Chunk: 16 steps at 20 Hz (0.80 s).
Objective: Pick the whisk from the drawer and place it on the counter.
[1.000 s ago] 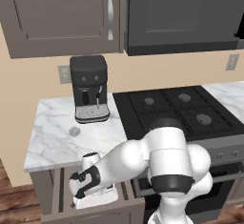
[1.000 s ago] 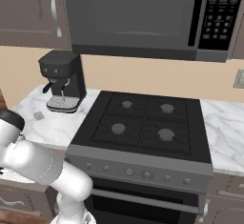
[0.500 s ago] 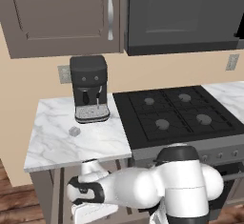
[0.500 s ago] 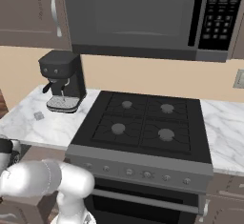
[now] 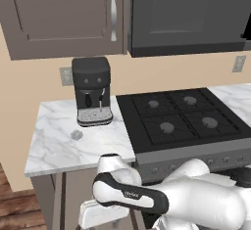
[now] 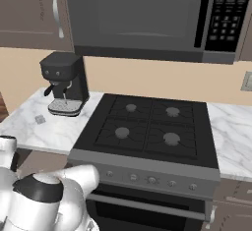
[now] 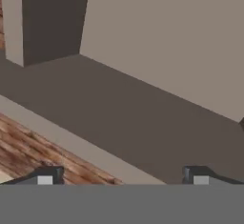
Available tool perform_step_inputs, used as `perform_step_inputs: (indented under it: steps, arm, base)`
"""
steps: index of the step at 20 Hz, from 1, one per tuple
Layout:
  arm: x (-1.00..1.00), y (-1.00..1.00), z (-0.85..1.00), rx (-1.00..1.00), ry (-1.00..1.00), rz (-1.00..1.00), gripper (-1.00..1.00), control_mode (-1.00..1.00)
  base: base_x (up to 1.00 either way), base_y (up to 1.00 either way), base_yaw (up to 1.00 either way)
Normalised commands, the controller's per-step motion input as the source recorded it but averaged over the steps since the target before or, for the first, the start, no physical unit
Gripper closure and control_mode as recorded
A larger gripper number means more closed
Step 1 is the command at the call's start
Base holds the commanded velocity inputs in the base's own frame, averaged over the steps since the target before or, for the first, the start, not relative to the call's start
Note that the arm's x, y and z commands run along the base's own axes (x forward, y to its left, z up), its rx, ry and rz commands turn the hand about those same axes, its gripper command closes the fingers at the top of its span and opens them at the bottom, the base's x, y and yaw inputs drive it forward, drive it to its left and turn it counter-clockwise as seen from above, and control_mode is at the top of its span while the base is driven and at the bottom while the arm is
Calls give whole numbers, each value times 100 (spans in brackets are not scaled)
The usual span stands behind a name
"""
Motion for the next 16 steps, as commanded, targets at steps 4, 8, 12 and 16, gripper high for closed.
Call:
perform_step_inputs:
  steps: [4,8,12,16]
  arm:
    - [0,-11,100,10,-26,-10,-100,-100]
    - [6,-4,98,10,-21,-13,-100,-100]
    - [23,0,83,9,-20,-16,-100,-100]
    - [46,33,74,0,-20,-25,-100,-100]
  base:
    - [0,0,0]
    - [0,0,0]
    - [0,0,0]
    - [0,0,0]
